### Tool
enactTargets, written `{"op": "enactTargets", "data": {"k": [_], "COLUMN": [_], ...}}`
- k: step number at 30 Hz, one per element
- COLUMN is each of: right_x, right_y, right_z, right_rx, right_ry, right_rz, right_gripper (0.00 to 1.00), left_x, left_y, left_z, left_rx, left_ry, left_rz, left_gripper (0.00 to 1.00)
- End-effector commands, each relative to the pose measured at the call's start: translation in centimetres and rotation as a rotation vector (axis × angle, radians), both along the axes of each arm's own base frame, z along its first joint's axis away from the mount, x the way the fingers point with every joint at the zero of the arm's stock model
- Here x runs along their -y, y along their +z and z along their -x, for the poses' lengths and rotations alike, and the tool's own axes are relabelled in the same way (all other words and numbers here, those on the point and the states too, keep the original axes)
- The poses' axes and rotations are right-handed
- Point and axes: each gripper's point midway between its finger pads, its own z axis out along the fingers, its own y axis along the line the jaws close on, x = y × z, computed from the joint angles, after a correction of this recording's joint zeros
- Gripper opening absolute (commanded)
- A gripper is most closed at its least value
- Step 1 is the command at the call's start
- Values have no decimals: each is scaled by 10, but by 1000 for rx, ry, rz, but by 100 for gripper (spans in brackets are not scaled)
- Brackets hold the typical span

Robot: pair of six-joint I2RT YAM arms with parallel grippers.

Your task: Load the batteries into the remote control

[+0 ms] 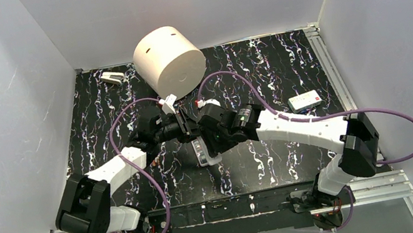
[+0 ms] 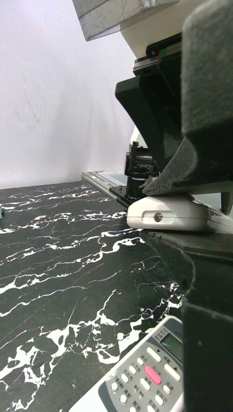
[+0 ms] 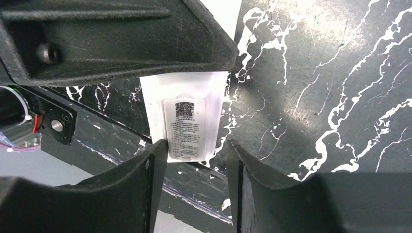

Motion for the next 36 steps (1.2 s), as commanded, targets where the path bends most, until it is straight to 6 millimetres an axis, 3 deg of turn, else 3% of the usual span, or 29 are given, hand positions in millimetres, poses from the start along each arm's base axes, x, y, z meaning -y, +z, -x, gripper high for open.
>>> {"op": "enactTargets", "data": {"k": [1,5,9,12,19,21,30,36], "right_x": [-3,-8,-8,-5,-5,-12,-17,-25], "right_y": [25,43,49,58,101,115,145,155], "right_z": [-10,-10,-9,-12,-18,-14,0,18], "right_rx": [65,103,116,149,201,203,224,187], "right_ry": [-42,-39,-43,-74,-193,-182,-69,53], "right_rz": [-77,-197,-280,-348,-692,-812,-971,-1047], "right_gripper": [60,67,68,75,94,94,93,78], "left_x": [6,5,5,4,4,5,4,2], "left_y": [24,24,27,31,63,75,125,137], "left_z": [10,5,0,-2,-3,0,25,33], "left_rx": [-14,-19,-16,-22,-20,-14,46,65], "left_ry": [-62,-50,-45,-37,-90,-135,-358,-413], "left_rz": [78,79,83,93,158,180,258,273], "left_gripper": [0,0,0,0,0,0,0,0]}}
